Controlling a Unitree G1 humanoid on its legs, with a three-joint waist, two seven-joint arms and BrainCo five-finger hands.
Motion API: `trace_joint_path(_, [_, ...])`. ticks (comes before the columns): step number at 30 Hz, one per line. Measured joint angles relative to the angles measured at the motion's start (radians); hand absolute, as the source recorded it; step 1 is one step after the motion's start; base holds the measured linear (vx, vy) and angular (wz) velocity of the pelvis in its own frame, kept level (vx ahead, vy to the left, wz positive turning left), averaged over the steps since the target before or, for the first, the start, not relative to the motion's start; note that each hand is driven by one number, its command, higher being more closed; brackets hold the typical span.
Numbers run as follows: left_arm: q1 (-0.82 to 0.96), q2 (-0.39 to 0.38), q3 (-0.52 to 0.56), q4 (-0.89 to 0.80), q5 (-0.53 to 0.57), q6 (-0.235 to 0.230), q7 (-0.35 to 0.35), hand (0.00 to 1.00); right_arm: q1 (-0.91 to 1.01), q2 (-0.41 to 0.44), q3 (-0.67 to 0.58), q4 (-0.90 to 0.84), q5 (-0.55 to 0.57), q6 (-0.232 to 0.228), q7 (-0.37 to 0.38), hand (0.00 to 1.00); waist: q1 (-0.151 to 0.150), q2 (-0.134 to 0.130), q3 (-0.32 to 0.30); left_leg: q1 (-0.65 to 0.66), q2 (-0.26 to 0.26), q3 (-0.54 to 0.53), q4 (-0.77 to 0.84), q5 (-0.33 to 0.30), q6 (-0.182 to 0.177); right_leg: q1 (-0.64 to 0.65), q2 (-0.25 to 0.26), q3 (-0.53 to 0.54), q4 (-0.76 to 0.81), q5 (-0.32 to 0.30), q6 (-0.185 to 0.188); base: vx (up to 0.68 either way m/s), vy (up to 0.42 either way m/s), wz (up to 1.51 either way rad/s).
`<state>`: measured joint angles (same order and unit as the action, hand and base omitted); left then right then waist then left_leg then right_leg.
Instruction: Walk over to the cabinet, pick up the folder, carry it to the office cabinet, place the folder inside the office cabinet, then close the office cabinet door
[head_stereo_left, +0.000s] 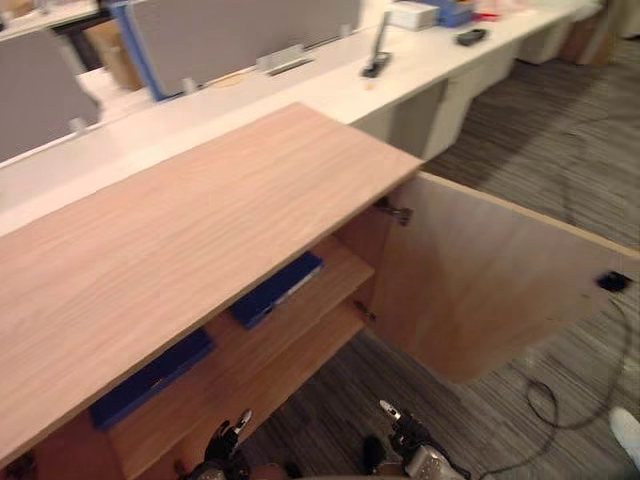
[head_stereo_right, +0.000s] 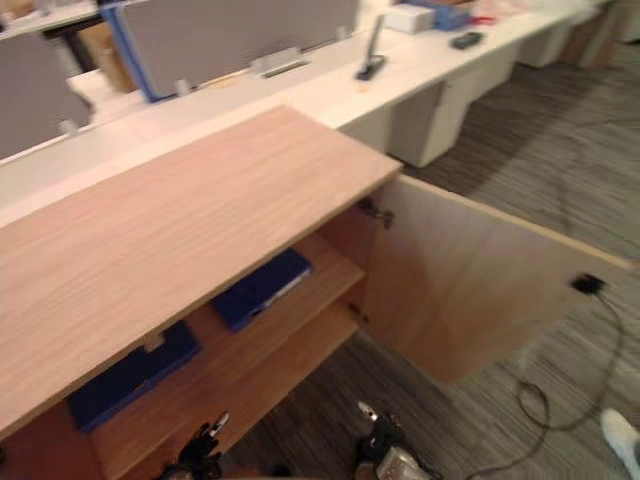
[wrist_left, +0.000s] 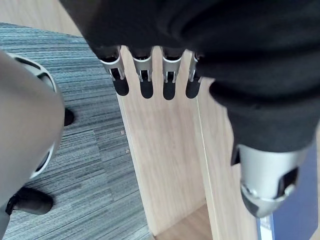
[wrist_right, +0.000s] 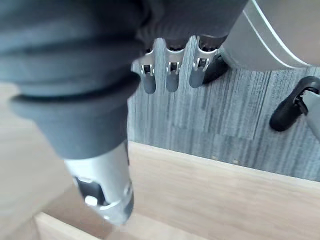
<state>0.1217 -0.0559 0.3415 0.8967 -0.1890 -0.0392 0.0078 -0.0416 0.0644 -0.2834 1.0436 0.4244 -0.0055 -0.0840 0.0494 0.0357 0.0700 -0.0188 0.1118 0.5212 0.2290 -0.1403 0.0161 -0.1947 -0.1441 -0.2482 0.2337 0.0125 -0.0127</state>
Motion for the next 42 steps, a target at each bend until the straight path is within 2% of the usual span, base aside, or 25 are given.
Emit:
trace_joint_path(2, [0.006, 0.002, 0.001, 0.019, 0.0, -0.007, 0.012, 0.0, 0.016, 0.001, 0.001, -0.01, 0.029, -0.017, -0.012, 0.0, 0.002, -0.003, -0.002, 0.056, 0.034, 0.076, -0.016, 0.017, -0.011, 0.029, -0.098, -0.19, 0.095, -0.047, 0.005, -0.01, -0.133, -1.05])
trace_joint_path(3, [0.007, 0.005, 0.001, 0.02, 0.0, -0.011, 0.014, 0.0, 0.02, 0.001, 0.001, -0.013, 0.03, -0.023, -0.015, 0.0, 0.002, -0.008, -0.002, 0.065, 0.037, 0.084, -0.018, 0.022, -0.018, 0.042, -0.125, -0.215, 0.11, -0.057, 0.012, -0.01, -0.2, -0.65])
trace_joint_path(4, [0.005, 0.016, 0.005, 0.022, 0.0, -0.016, 0.02, 0.0, 0.029, 0.003, 0.001, -0.013, 0.031, -0.032, -0.02, 0.0, -0.003, -0.033, 0.004, 0.091, 0.023, 0.087, -0.023, 0.03, -0.032, 0.05, -0.153, -0.242, 0.117, -0.093, 0.037, 0.01, -0.22, -0.34])
trace_joint_path(5, [-0.003, 0.008, 0.025, 0.042, 0.0, -0.019, 0.025, 0.0, 0.039, -0.011, 0.0, -0.029, 0.032, -0.038, -0.025, 0.0, -0.007, -0.028, 0.0, 0.101, 0.007, 0.02, -0.059, 0.029, -0.054, 0.063, -0.116, -0.243, 0.097, -0.109, 0.024, 0.01, -0.218, -0.31])
trace_joint_path(6, [0.001, -0.001, 0.038, 0.045, 0.0, -0.02, 0.028, 0.0, 0.041, -0.017, 0.0, -0.03, 0.032, -0.039, -0.03, 0.0, -0.003, -0.019, -0.001, 0.115, 0.001, -0.018, -0.091, 0.029, -0.054, 0.077, -0.089, -0.243, 0.068, -0.116, 0.033, 0.03, -0.15, -0.55])
trace_joint_path(7, [0.024, -0.009, 0.046, 0.044, -0.001, -0.022, 0.033, 0.0, 0.047, -0.013, -0.002, -0.03, 0.032, -0.038, -0.037, 0.0, 0.02, -0.014, -0.014, 0.147, 0.009, -0.048, -0.173, 0.03, -0.048, 0.1, -0.09, -0.334, 0.046, -0.169, 0.096, 0.05, -0.11, -0.71])
trace_joint_path(8, [0.032, -0.007, 0.045, 0.035, -0.002, -0.025, 0.034, 0.0, 0.051, -0.011, -0.011, -0.031, 0.033, -0.041, -0.038, 0.0, 0.017, -0.019, -0.028, 0.152, 0.015, -0.055, -0.21, 0.04, -0.057, 0.112, -0.144, -0.407, 0.112, -0.178, 0.054, 0.04, -0.077, -0.67])
trace_joint_path(9, [0.031, 0.01, 0.051, 0.034, -0.001, -0.033, 0.035, 0.0, 0.053, 0.001, -0.012, -0.029, 0.036, -0.044, -0.038, 0.0, 0.025, -0.058, -0.024, 0.162, -0.003, -0.05, -0.209, 0.049, -0.074, 0.114, -0.177, -0.43, 0.106, -0.133, 0.069, 0.06, -0.129, -0.67])
trace_joint_path(10, [0.024, 0.015, 0.065, 0.065, -0.008, -0.028, 0.04, 0.0, 0.054, 0.008, -0.024, -0.027, 0.038, -0.041, -0.038, 0.0, 0.032, -0.047, -0.029, 0.171, 0.02, -0.062, -0.204, 0.065, -0.085, 0.115, -0.135, -0.414, 0.083, -0.121, 0.063, 0.05, -0.138, -0.66])
trace_joint_path(11, [0.024, 0.009, 0.074, 0.079, -0.002, -0.029, 0.044, 0.0, 0.061, 0.012, -0.044, -0.029, 0.055, -0.044, -0.038, 0.0, 0.02, -0.036, -0.04, 0.178, 0.04, -0.066, -0.204, 0.07, -0.085, 0.125, -0.097, -0.403, 0.054, -0.117, 0.055, 0.06, -0.132, -0.72])
trace_joint_path(15, [0.013, 0.005, 0.062, 0.086, -0.001, -0.028, 0.044, 0.0, 0.061, 0.017, -0.127, -0.026, 0.094, -0.052, -0.04, 0.0, 0.002, -0.016, -0.055, 0.18, 0.071, -0.039, -0.201, 0.078, -0.104, 0.122, -0.04, -0.371, 0.012, -0.097, 0.037, 0.11, -0.063, -0.36])
trace_joint_path(18, [0.008, 0.004, 0.056, 0.087, -0.018, -0.029, 0.052, 0.0, 0.051, 0.016, -0.172, -0.001, 0.107, -0.059, -0.043, 0.0, -0.002, -0.013, -0.058, 0.18, 0.084, -0.041, -0.189, 0.077, -0.106, 0.15, 0.003, -0.348, -0.077, -0.056, 0.037, 0.15, -0.051, -0.31])
trace_joint_path(24, [-0.002, 0.019, -0.016, 0.088, -0.051, -0.03, 0.057, 0.0, -0.018, -0.021, -0.205, 0.02, 0.107, -0.064, -0.057, 0.0, -0.006, -0.008, -0.062, 0.175, 0.065, -0.06, -0.176, 0.072, -0.11, 0.166, 0.012, -0.31, -0.169, -0.003, 0.048, 0.11, 0.012, -0.19])
trace_joint_path(29, [-0.012, 0.029, -0.079, 0.08, -0.051, -0.03, 0.063, 0.0, -0.185, -0.151, -0.288, 0.019, 0.13, -0.085, -0.079, 0.0, -0.006, 0.002, -0.066, 0.149, 0.043, -0.111, -0.105, 0.027, -0.128, 0.179, -0.016, -0.3, -0.2, 0.023, 0.064, 0.07, 0.06, 0.02])
trace_joint_path(30, [-0.01, 0.032, -0.08, 0.075, -0.051, -0.03, 0.062, 0.0, -0.204, -0.166, -0.288, 0.015, 0.136, -0.088, -0.081, 0.0, -0.003, -0.001, -0.066, 0.13, 0.041, -0.122, -0.063, 0.021, -0.132, 0.181, -0.027, -0.299, -0.199, 0.027, 0.061, 0.09, 0.091, 0.14])
trace_joint_path(31, [-0.01, 0.05, -0.08, 0.064, -0.05, -0.031, 0.06, 0.0, -0.248, -0.189, -0.297, 0.004, 0.145, -0.103, -0.09, 0.0, -0.001, -0.033, -0.048, 0.054, 0.029, -0.154, 0.068, -0.032, -0.128, 0.189, -0.079, -0.294, -0.19, 0.03, 0.058, 0.04, 0.12, 0.18])
trace_joint_path(32, [0.005, 0.056, -0.08, 0.055, -0.046, -0.034, 0.056, 0.0, -0.304, -0.231, -0.306, 0.002, 0.146, -0.112, -0.099, 0.0, -0.001, -0.01, -0.055, 0.058, -0.006, -0.19, -0.131, -0.031, -0.11, 0.196, -0.094, -0.293, -0.188, 0.033, 0.058, 0.02, 0.134, 0.2])
trace_joint_path(33, [0.016, 0.054, -0.082, 0.051, -0.046, -0.034, 0.055, 0.0, -0.33, -0.261, -0.304, 0.002, 0.145, -0.115, -0.1, 0.0, -0.004, 0.022, -0.068, 0.054, 0.003, -0.203, -0.221, 0.045, -0.099, 0.196, -0.077, -0.296, -0.187, 0.033, 0.058, 0.02, 0.151, -0.1])
trace_joint_path(34, [0.032, 0.06, -0.083, 0.055, -0.045, -0.033, 0.053, 0.0, -0.369, -0.293, -0.299, -0.001, 0.145, -0.116, -0.1, 0.0, 0.019, 0.028, -0.067, 0.072, -0.004, -0.187, -0.236, 0.102, -0.099, 0.203, -0.087, -0.287, -0.188, 0.031, 0.061, 0.07, 0.114, -0.18])
trace_joint_path(35, [0.045, 0.069, -0.083, 0.053, -0.044, -0.034, 0.053, 0.0, -0.391, -0.3, -0.292, -0.003, 0.144, -0.116, -0.101, 0.0, 0.02, 0.038, -0.072, 0.072, -0.006, -0.193, -0.225, 0.1, -0.099, 0.201, -0.094, -0.286, -0.176, 0.031, 0.06, 0.14, 0.106, -0.15])
trace_joint_path(38, [0.07, 0.114, -0.079, 0.056, -0.039, -0.03, 0.053, 0.0, -0.477, -0.348, -0.25, 0.011, 0.127, -0.115, -0.107, 0.0, 0.015, 0.038, -0.06, 0.074, 0.013, -0.229, -0.219, 0.093, -0.095, 0.173, -0.103, -0.264, -0.068, 0.032, 0.059, 0.14, 0.055, 0.24])
trace_joint_path(39, [0.069, 0.116, -0.067, 0.057, -0.038, -0.029, 0.052, 0.0, -0.493, -0.376, -0.219, 0.016, 0.097, -0.112, -0.107, 0.0, 0.011, 0.065, -0.042, 0.076, 0.054, -0.248, -0.212, 0.092, -0.095, 0.142, -0.051, -0.237, -0.072, -0.023, 0.081, -0.05, -0.073, 0.16])
trace_joint_path(40, [0.068, 0.128, -0.048, 0.068, -0.035, -0.029, 0.051, 0.0, -0.505, -0.396, -0.167, 0.017, 0.051, -0.106, -0.105, 0.0, 0.007, 0.054, -0.031, 0.074, 0.074, -0.253, -0.202, 0.09, -0.098, 0.146, 0.024, -0.205, -0.216, 0.001, 0.06, -0.09, -0.107, 0.15])
trace_joint_path(41, [0.067, 0.138, -0.04, 0.079, -0.028, -0.028, 0.051, 0.0, -0.506, -0.404, -0.137, 0.018, 0.024, -0.102, -0.094, 0.0, 0.002, 0.04, -0.027, 0.07, 0.066, -0.255, -0.192, 0.086, -0.104, 0.151, 0.043, -0.192, -0.284, 0.045, 0.035, -0.08, -0.129, 0.14])
trace_joint_path(42, [0.066, 0.147, -0.033, 0.09, -0.017, -0.027, 0.05, 0.0, -0.507, -0.417, -0.09, 0.018, -0.008, -0.1, -0.073, 0.0, -0.008, 0.009, -0.023, 0.075, 0.043, -0.262, -0.177, 0.066, -0.117, 0.147, 0.04, -0.199, -0.312, 0.128, 0.024, -0.02, -0.117, 0.0])
